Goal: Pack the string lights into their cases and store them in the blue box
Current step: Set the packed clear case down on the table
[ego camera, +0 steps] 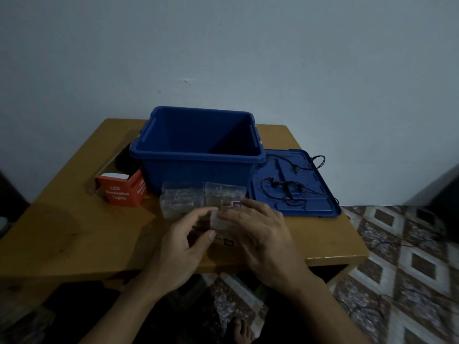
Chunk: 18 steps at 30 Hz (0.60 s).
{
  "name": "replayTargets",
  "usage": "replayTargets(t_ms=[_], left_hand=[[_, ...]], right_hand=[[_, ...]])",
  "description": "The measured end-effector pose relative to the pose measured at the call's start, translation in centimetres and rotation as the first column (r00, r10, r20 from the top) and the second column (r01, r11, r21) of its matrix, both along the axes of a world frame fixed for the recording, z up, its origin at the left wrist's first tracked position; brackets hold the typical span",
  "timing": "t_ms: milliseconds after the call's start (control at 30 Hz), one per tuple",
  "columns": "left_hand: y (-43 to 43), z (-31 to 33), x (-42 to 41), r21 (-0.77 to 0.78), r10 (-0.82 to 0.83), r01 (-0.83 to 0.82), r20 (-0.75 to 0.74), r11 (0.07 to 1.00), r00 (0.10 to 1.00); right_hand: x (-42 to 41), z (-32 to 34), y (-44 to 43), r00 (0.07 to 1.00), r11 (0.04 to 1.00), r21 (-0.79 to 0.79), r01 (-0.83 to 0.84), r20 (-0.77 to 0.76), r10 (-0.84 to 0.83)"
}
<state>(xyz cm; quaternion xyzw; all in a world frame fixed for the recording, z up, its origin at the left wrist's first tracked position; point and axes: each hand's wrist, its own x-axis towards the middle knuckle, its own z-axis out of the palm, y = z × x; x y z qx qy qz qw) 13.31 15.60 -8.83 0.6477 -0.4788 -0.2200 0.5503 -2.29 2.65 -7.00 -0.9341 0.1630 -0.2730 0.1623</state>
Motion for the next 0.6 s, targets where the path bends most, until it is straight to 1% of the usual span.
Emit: replayTargets(t_ms=[167, 300, 400, 467, 533, 600], left_hand=[[0.0, -0.2, 0.1, 0.013, 0.008, -0.008, 0.019, 1.000, 1.000], [0.1, -0.2, 0.3, 0.031, -0.009, 0.007, 0.054, 1.000, 0.999], [0.1, -0.1, 0.0, 0.009, -0.004, 0.003, 0.076, 1.000, 0.997], [0.1, -0.2, -0.2, -0.007, -0.009, 0.010, 0.099, 1.000, 0.995], [0.1, -0.3, -0.3, -0.026, -0.012, 0.016, 0.144, 1.000, 0.990], [-0.1, -0.4, -0.3, -0.041, -0.004, 0.012, 0.178, 0.999, 0.984]], right_hand=[[-0.6, 0.3, 0.0, 0.999, 1.000, 0.004, -0.027, -0.027, 0.027], [-0.8, 0.7, -0.3, 0.993, 0.998, -0.041, -0.055, -0.103, 0.050], [-0.7, 1.1, -0.3, 0.992, 0.998, -0.003, -0.061, -0.109, 0.060], [-0.7, 0.9, -0.2, 0.992, 0.998, -0.027, -0.061, -0.112, 0.058], [-0.8, 0.3, 0.1, 0.995, 0.998, -0.059, -0.036, -0.098, 0.030], [-0.9, -0.2, 0.6, 0.998, 0.992, -0.118, 0.040, -0.047, -0.045]])
